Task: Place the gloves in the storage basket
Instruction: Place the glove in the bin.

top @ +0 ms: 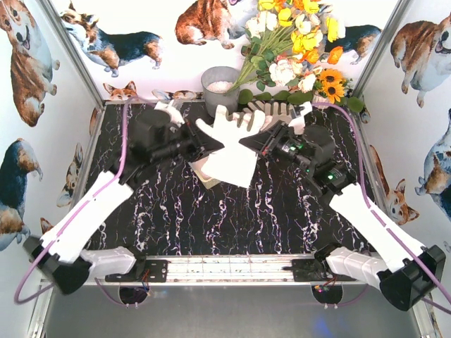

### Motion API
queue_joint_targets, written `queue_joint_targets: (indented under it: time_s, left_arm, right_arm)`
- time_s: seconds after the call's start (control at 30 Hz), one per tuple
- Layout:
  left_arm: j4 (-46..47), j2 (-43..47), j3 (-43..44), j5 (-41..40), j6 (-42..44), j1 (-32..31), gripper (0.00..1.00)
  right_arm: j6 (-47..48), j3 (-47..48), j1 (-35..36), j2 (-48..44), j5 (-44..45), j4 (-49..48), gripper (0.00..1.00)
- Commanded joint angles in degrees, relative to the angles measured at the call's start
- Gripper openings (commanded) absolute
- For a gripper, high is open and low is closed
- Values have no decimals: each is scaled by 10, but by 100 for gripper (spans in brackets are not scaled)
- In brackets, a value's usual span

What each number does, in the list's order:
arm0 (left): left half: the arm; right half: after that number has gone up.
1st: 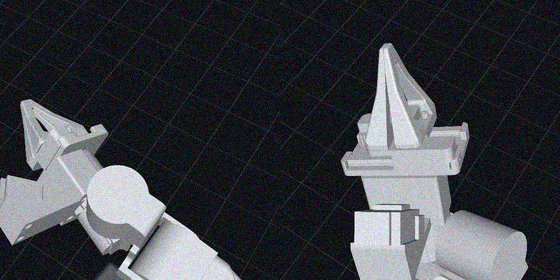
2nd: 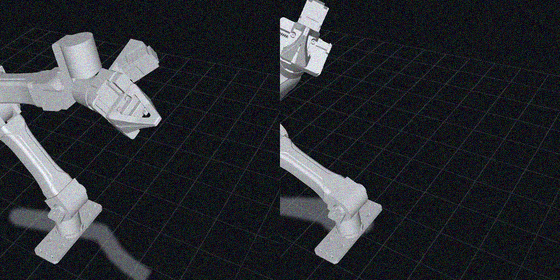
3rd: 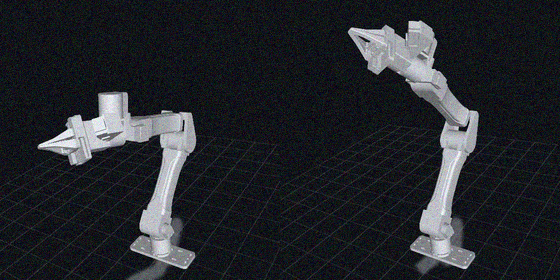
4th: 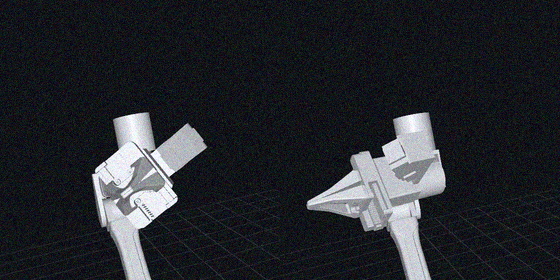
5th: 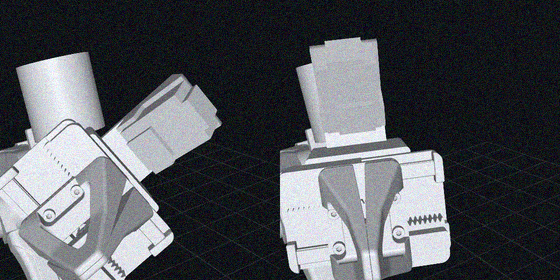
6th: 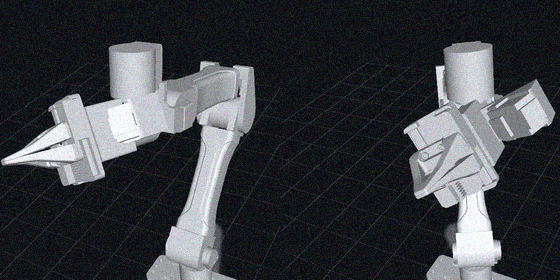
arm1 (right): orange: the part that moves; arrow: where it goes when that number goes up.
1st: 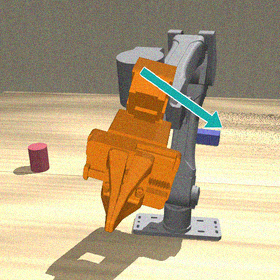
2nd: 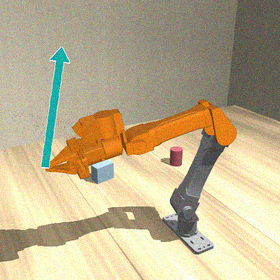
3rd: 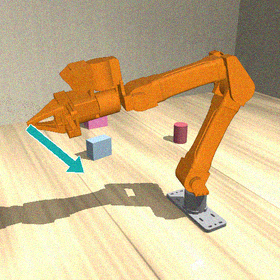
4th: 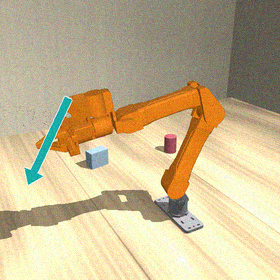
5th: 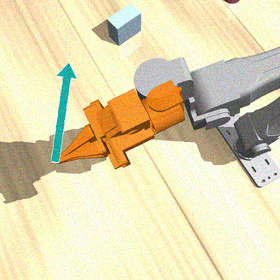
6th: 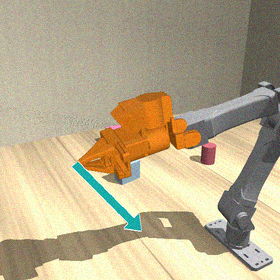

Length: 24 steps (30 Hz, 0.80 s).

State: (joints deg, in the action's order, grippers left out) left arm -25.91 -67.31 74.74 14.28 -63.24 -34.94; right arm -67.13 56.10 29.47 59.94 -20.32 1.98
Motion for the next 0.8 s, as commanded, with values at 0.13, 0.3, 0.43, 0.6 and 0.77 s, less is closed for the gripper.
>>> queue_joint_targets:
  time_s: [0.13, 0.3, 0.43, 0.6, 0.77]
  left_arm:
    - [-201, -188, 200, -42, 247, 42, 0]
    - [-244, -283, 284, -56, 349, 72, 0]
    - [-243, -343, 319, -70, 414, 90, 0]
    - [-205, -394, 328, -70, 479, 102, 0]
    - [-127, -426, 310, -59, 487, 118, 0]
  right_arm:
    - [222, 53, 95, 89, 189, 108, 0]
    - [279, 71, 118, 166, 265, 56, 0]
    - [300, 103, 129, 231, 319, 41, 0]
    - [334, 138, 142, 287, 387, 45, 0]
    - [357, 160, 142, 325, 426, 56, 0]
